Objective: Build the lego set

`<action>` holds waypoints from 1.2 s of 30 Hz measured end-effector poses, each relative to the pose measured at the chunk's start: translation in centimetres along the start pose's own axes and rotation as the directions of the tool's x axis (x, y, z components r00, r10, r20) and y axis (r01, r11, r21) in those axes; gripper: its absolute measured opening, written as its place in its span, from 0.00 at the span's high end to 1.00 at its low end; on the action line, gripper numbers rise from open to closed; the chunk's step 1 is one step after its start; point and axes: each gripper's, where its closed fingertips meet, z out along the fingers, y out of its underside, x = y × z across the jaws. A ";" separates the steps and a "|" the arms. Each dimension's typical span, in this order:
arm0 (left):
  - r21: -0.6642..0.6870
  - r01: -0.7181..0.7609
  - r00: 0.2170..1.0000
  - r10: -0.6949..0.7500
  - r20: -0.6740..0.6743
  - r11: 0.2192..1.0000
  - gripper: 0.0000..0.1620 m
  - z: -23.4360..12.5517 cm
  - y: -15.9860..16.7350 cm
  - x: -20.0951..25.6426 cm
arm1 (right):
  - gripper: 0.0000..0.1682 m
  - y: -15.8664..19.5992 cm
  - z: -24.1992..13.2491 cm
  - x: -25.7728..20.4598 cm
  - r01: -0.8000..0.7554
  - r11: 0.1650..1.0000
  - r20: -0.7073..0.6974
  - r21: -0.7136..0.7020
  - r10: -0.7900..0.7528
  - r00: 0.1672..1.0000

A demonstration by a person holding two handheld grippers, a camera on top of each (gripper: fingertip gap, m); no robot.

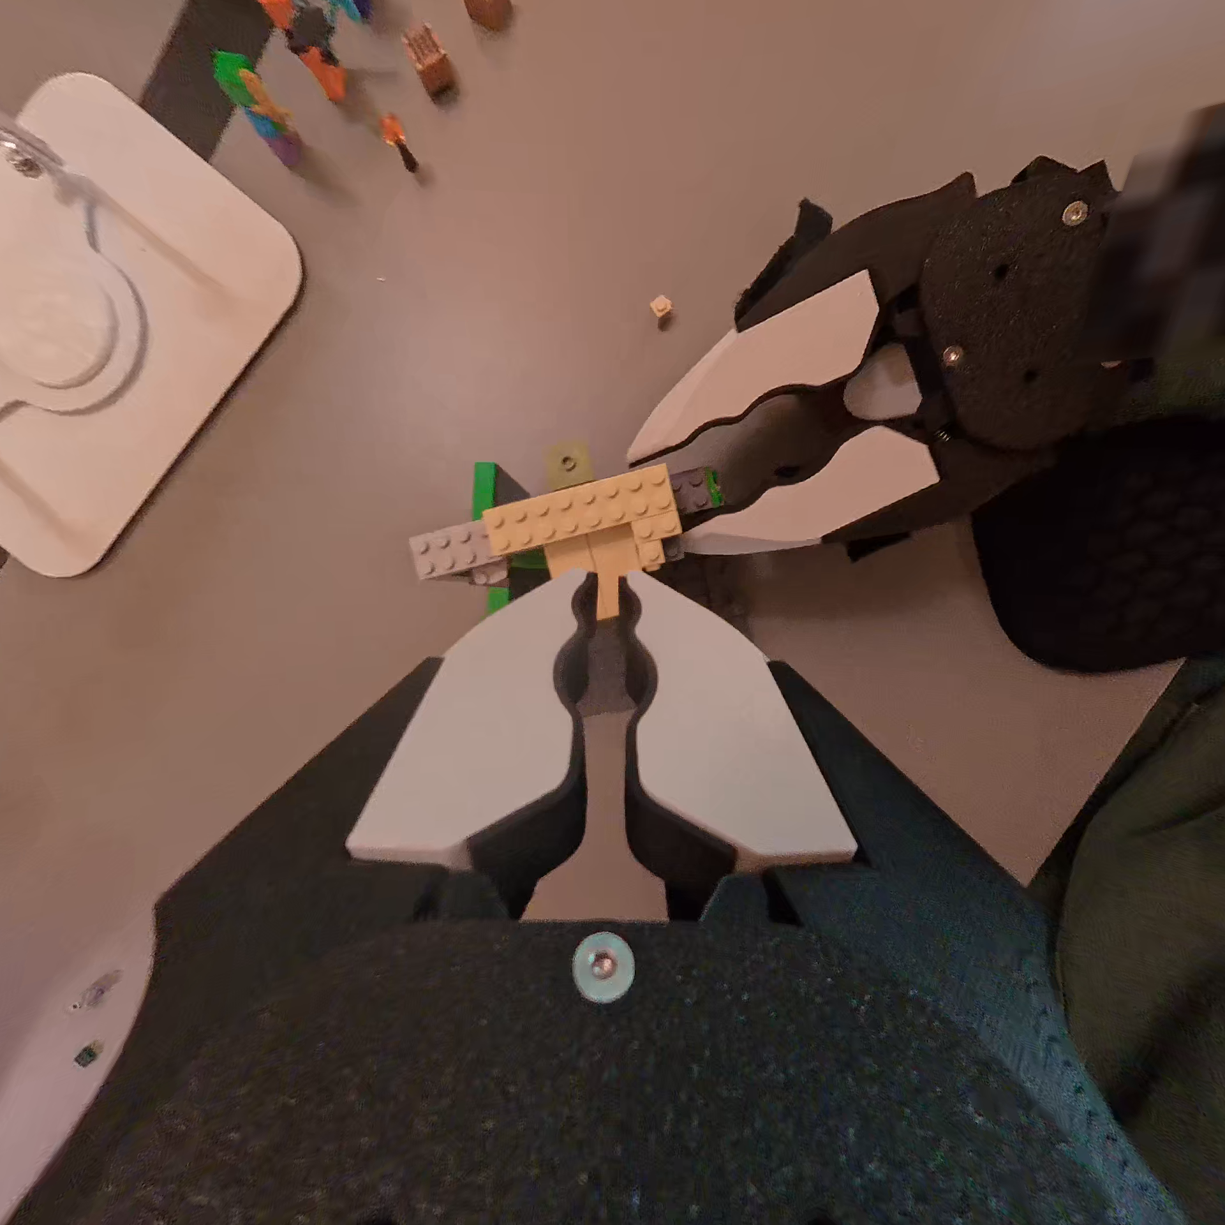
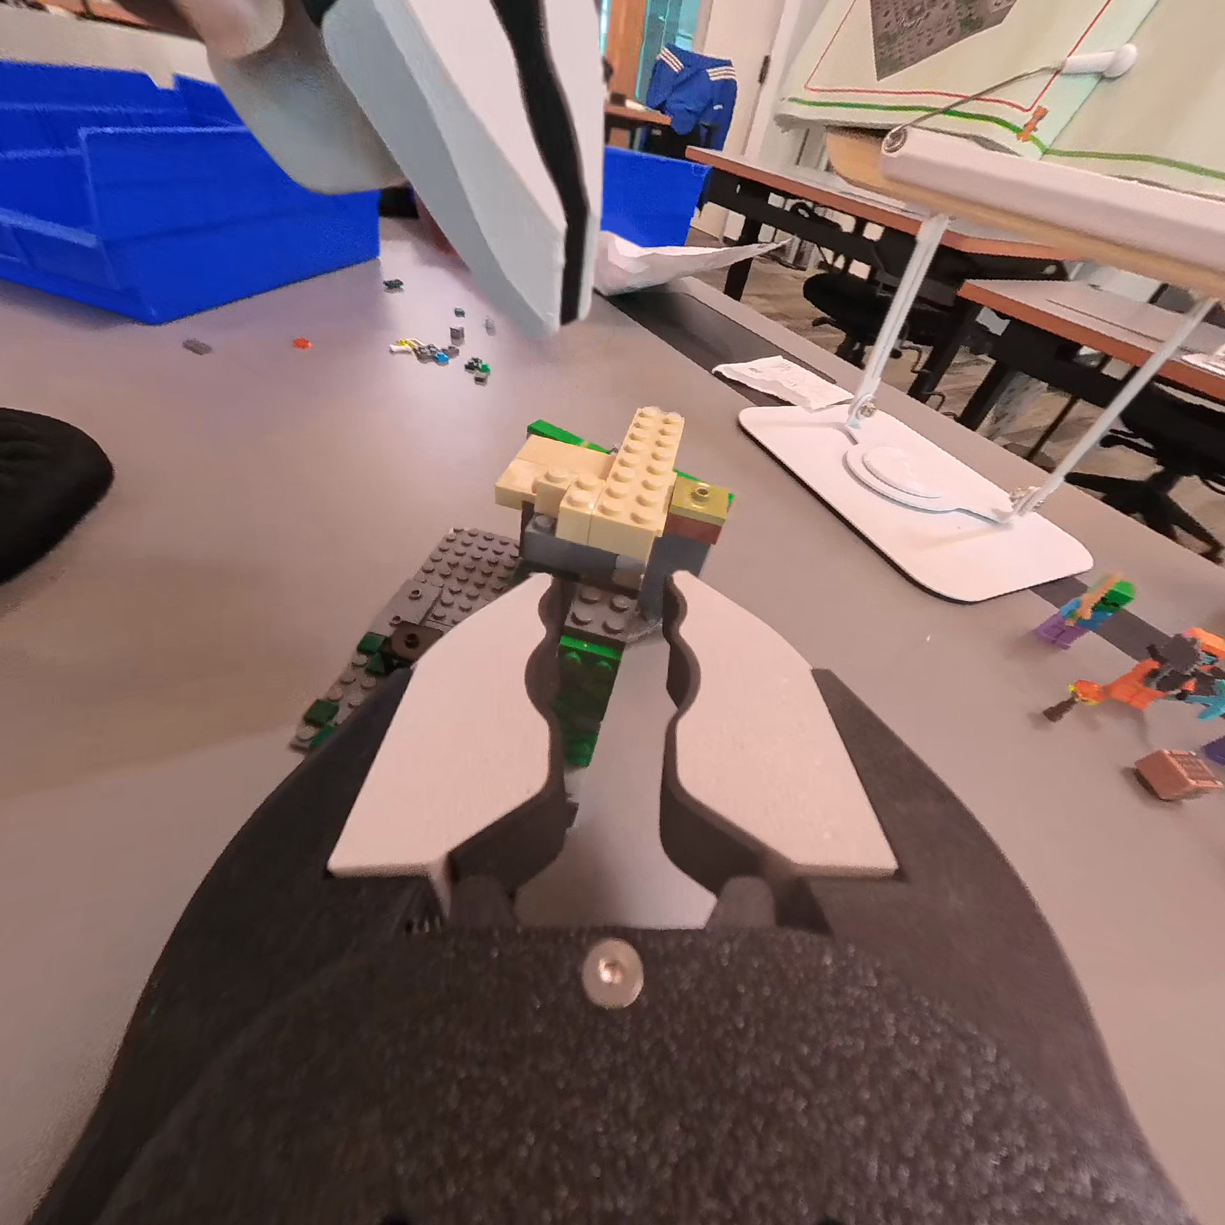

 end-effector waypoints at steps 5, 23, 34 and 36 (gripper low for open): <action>0.115 0.048 0.999 -0.048 0.001 0.992 0.96 -0.2 1.9 -0.3 | 0.83 -0.3 -0.9 0.0 -0.016 0.999 0.026 0.028 0.015 1.000; 0.224 0.048 0.989 -0.015 -0.148 0.973 0.88 6.1 8.7 9.0 | 0.81 0.2 -4.1 1.3 0.084 0.994 0.197 -0.065 -0.070 0.978; 0.515 0.048 0.991 -0.104 0.080 0.856 0.80 3.0 7.6 7.6 | 0.58 3.0 -7.1 7.6 0.003 0.993 0.020 -0.117 -0.001 1.000; 0.576 0.047 0.980 -0.150 0.134 0.816 0.81 1.7 7.5 6.2 | 0.64 4.3 -7.0 8.0 0.018 0.985 -0.005 -0.172 -0.019 1.000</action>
